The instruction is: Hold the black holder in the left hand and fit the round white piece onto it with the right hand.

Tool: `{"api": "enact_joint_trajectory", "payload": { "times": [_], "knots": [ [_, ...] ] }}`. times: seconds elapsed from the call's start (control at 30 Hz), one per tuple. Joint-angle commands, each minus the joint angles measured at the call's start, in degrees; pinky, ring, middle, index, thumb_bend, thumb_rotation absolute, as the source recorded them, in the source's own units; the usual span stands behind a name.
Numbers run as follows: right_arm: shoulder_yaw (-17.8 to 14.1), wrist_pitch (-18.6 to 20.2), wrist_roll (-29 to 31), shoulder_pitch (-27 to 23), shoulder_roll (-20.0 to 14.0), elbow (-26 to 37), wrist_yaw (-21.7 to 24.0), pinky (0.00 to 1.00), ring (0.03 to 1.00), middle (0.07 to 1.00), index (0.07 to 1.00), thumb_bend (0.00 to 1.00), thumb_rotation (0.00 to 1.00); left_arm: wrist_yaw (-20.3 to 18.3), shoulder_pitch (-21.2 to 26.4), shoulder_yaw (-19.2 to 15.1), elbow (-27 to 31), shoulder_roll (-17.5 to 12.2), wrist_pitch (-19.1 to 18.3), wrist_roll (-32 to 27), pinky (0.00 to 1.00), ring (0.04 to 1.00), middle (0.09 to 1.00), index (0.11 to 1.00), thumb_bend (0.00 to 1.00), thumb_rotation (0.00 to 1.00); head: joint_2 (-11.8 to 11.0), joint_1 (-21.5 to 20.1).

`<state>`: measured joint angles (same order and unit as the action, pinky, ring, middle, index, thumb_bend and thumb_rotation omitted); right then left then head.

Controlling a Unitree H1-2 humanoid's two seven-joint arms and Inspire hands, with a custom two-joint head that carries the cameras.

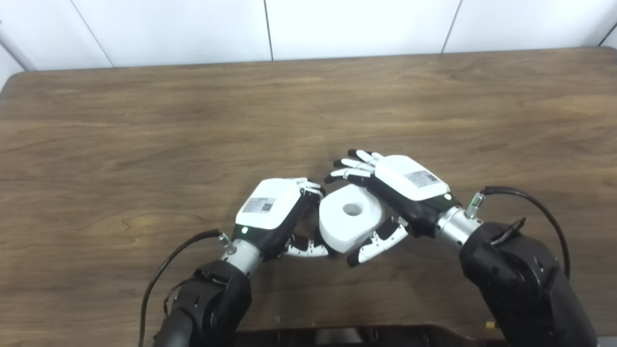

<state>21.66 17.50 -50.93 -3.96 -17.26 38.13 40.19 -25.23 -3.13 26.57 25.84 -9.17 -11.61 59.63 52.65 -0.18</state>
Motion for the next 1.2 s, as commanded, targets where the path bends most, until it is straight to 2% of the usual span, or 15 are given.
{"api": "enact_joint_trajectory", "payload": {
  "times": [0.0, 0.4, 0.57, 0.77, 1.17],
  "knots": [
    [-0.5, -1.5, -0.2, -0.3, 0.2, 1.1, -0.5, 1.00, 1.000, 0.951, 0.822, 1.00, 0.37, -3.0, -0.9, 0.9, -0.3, 0.0, -0.4, 0.1, 0.84, 0.863, 0.787, 0.489, 0.52, 0.06, 0.0, 0.0],
    [-1.7, -1.3, -0.9, -2.4, 0.0, 2.9, 1.7, 1.00, 1.000, 0.957, 0.827, 1.00, 0.41, -2.9, -0.7, 0.9, -0.7, 0.1, -0.5, 0.0, 0.84, 0.866, 0.793, 0.488, 0.51, 0.06, -0.2, 0.0],
    [-3.1, 0.8, -0.1, -5.0, -0.3, 6.0, 7.1, 1.00, 1.000, 0.974, 0.852, 1.00, 0.45, -2.8, -0.5, 0.9, -1.1, 0.0, -0.3, 0.0, 0.84, 0.865, 0.794, 0.489, 0.51, 0.06, -0.4, -0.1],
    [-4.2, 1.9, -0.3, -7.8, -0.1, 8.8, 12.5, 1.00, 1.000, 0.980, 0.867, 1.00, 0.44, -2.2, -0.6, 0.7, -1.5, 0.0, -0.1, -0.4, 0.84, 0.863, 0.793, 0.488, 0.52, 0.05, -0.6, -0.2],
    [-6.3, 4.3, -1.6, -11.7, 0.7, 11.2, 19.3, 1.00, 1.000, 0.990, 0.890, 1.00, 0.44, -2.2, -0.7, 0.5, -1.5, -0.1, -0.1, -0.6, 0.84, 0.865, 0.792, 0.489, 0.51, 0.06, -0.5, -0.1]
  ]
}}
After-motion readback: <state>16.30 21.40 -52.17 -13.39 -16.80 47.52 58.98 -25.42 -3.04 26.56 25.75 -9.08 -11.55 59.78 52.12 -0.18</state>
